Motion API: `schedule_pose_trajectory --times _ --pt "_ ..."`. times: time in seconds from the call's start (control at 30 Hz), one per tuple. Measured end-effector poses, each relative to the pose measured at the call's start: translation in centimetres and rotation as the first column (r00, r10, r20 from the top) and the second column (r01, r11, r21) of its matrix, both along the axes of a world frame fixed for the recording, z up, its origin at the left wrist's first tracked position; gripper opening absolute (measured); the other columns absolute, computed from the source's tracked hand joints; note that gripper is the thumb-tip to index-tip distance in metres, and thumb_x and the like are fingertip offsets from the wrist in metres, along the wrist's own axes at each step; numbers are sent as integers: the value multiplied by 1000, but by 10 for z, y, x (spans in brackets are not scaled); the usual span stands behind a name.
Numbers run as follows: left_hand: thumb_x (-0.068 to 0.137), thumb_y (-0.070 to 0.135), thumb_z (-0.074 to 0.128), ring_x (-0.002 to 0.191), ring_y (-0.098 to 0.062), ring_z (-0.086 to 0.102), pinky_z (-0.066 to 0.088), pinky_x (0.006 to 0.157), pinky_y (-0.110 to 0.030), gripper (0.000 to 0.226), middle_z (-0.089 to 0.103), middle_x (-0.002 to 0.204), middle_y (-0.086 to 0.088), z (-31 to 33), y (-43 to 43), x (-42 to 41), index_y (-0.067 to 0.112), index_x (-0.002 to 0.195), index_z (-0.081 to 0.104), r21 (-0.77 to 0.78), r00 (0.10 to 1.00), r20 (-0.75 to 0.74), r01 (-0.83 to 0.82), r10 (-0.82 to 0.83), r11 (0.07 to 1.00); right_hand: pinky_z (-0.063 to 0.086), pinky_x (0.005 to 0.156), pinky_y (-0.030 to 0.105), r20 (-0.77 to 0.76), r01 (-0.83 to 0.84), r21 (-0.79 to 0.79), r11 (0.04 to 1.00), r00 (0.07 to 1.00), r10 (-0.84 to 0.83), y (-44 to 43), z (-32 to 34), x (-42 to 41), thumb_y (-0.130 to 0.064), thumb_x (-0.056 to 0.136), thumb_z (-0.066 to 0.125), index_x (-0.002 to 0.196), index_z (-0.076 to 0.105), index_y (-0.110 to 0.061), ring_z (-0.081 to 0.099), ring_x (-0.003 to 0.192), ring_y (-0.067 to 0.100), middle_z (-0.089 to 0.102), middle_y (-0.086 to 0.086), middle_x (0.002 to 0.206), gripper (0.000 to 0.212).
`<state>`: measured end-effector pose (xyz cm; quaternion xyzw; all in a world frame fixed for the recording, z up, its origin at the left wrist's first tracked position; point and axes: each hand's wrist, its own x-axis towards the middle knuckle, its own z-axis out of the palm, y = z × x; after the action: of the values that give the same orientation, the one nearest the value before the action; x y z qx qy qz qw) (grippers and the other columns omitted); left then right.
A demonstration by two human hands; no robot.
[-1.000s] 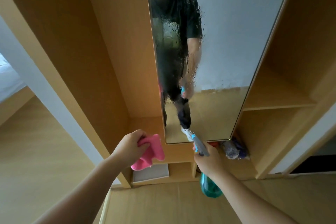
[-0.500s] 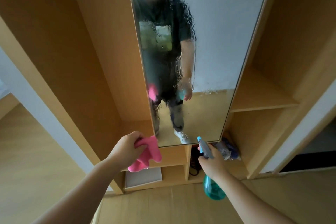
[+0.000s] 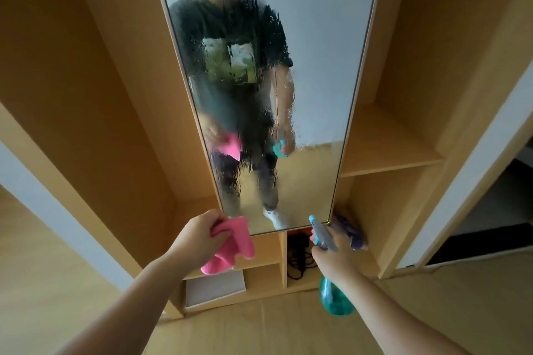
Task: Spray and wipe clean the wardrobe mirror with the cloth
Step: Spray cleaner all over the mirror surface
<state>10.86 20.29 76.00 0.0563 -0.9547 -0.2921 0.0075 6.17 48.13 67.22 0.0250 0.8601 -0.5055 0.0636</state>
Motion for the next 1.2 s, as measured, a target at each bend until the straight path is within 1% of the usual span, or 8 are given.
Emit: schedule_pose_trajectory --times 0.1,0.23,0.37,0.57,0.7,0.8,1.0,1.2 --pt "90 21 60 78 -3 59 43 62 -17 6 64 86 13 2 4 -1 26 91 62 1 1000 -1 1 -1 1000 43 56 18 36 1 -40 999 999 0 5 2 -3 -8 82 55 105 55 -37 58 67 10 54 -11 78 36" --pt "90 21 60 76 -3 58 42 61 -17 8 63 83 14 4 9 -3 28 87 61 -12 1000 -6 6 -6 1000 40 47 10 43 49 -66 997 998 -46 14 6 -7 -6 85 55 112 55 -30 61 70 11 58 -5 84 36" --pt "91 22 60 76 -2 59 43 61 -17 9 64 83 13 5 17 -6 30 86 59 -12 1000 0 19 -19 1000 41 50 12 40 70 -83 994 997 -67 25 8 -8 -4 87 54 123 55 -25 58 70 11 54 -8 84 42" --pt "90 22 60 77 -2 59 45 63 -18 12 64 84 14 3 34 -12 33 86 59 -5 999 2 43 -43 999 35 46 8 12 170 -30 985 985 -170 43 4 -11 -12 90 56 107 61 -21 59 71 9 62 -1 88 19" --pt "91 23 60 77 -1 59 44 62 -17 17 64 84 14 1 42 -15 38 84 56 -6 998 8 62 -62 998 40 48 12 36 133 -37 990 991 -132 54 3 -11 -8 87 56 105 58 -26 60 73 10 63 2 93 26" --pt "90 23 61 77 -1 59 44 62 -17 16 65 84 14 -1 46 -16 37 85 57 -2 998 13 60 -60 998 39 44 8 31 111 -11 994 993 -110 59 0 -10 -8 86 56 108 53 -30 60 72 10 61 1 92 32" --pt "89 22 60 76 -4 60 47 63 -19 12 65 83 12 -9 49 -12 33 86 59 -3 998 40 52 -51 999 36 39 7 20 110 31 993 994 -111 64 -9 -10 -4 83 55 92 54 -25 52 55 7 56 0 70 23" --pt "89 20 59 75 -2 58 43 60 -18 18 64 82 12 -22 49 -6 37 83 56 -7 996 91 17 -17 1000 37 44 12 86 63 6 998 994 -63 66 -25 -16 -5 85 56 103 54 -24 52 59 9 49 -8 71 26"
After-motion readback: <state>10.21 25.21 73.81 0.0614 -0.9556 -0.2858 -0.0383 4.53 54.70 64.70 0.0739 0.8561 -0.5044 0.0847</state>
